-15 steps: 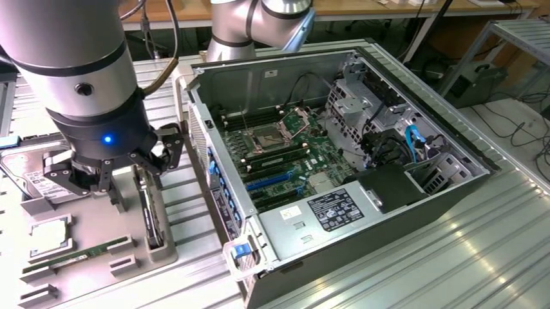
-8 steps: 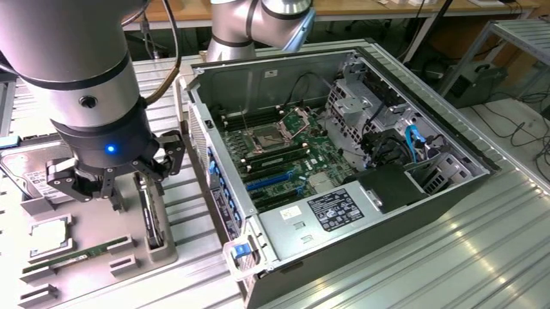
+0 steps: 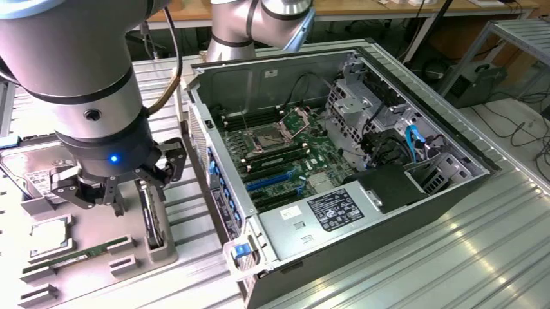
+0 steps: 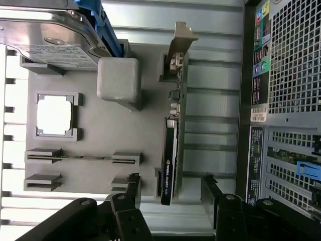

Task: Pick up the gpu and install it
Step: 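Pick up the gpu and move the gpu toward the slot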

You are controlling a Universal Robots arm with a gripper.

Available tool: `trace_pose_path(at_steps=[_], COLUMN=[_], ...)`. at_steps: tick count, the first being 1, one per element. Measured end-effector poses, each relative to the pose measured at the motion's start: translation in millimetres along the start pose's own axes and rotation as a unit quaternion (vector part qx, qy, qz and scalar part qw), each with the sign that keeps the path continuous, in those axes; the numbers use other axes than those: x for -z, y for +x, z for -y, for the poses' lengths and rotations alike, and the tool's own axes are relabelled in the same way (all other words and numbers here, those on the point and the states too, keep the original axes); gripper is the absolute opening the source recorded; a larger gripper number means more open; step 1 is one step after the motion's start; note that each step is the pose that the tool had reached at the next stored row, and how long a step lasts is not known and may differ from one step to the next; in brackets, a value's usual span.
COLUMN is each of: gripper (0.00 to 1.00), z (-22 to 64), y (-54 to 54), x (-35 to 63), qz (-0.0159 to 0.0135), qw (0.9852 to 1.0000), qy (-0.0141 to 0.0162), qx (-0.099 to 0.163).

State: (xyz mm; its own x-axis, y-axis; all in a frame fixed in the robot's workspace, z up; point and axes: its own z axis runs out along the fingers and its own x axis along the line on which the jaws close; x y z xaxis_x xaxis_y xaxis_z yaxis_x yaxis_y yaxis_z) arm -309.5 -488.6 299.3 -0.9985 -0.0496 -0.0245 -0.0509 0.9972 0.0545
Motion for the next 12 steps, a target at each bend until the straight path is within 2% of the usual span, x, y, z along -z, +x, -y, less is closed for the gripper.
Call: trace_pose_path(at_steps=[12], gripper=[0.6], z=[5.5], y=[0.5], x=[-9.7], qz=[0.0], qw=[1.0], qy=[-0.0017], qx=[0.0])
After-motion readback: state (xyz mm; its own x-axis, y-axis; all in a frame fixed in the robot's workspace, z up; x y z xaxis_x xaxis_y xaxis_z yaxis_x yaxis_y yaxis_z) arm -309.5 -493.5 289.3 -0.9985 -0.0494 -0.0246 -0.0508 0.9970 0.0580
